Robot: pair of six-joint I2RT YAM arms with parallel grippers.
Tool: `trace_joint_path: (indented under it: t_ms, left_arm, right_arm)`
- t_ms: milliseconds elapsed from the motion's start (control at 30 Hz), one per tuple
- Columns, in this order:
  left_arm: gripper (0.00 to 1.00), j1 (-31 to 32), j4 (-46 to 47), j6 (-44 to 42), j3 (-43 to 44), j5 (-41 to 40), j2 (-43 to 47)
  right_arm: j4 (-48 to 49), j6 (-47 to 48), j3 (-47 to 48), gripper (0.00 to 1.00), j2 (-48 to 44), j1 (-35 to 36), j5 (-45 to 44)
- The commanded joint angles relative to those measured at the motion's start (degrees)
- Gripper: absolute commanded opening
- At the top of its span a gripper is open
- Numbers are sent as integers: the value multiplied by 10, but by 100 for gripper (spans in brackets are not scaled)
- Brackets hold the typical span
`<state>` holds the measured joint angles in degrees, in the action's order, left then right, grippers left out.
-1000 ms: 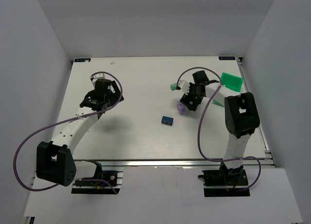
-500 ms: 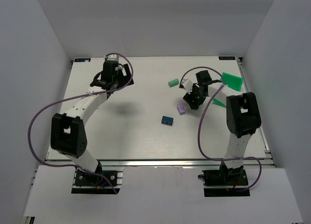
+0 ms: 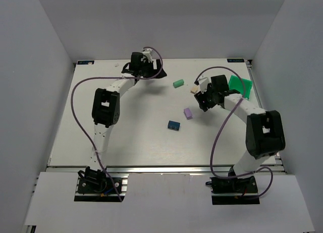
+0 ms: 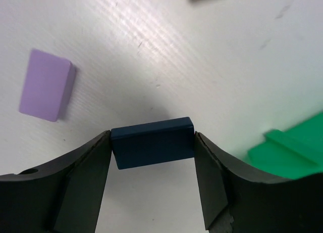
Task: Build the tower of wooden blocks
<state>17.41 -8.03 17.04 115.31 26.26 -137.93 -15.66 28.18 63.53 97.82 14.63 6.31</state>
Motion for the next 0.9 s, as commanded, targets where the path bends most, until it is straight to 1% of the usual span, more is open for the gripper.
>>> trace_joint_path:
  t_ms: [0,133,167,300,367,433,700,867]
  left_arm:
    - [98,22,29,3,57,53,-19]
    - [98,40,107,13,69,44,-54]
    - [98,48,121,16,93,40,-76]
    - [98,63,108,14,166,29,-132]
    - [98,66,121,18,157,24,-133]
    - [98,68,142,17,129,10,-121]
    - [98,70,140,17,135,7,-128]
    - [98,70,146,14,113,7,-112]
  right_arm:
    - [70,-70,-5,4,-72,-2,7]
    - [77,-114,-24,4,-117,-1,6]
    - [77,-121,-31,4,-122,-2,2]
    - [77,-148,-40,4,-137,-2,-33]
    - [75,-157,-41,4,-142,-2,-41]
    - [74,-159,-44,4,-148,-3,-40]
    - [76,-169,-51,5,-163,-3,-44]
    - [77,-177,-49,5,-167,-2,-46]
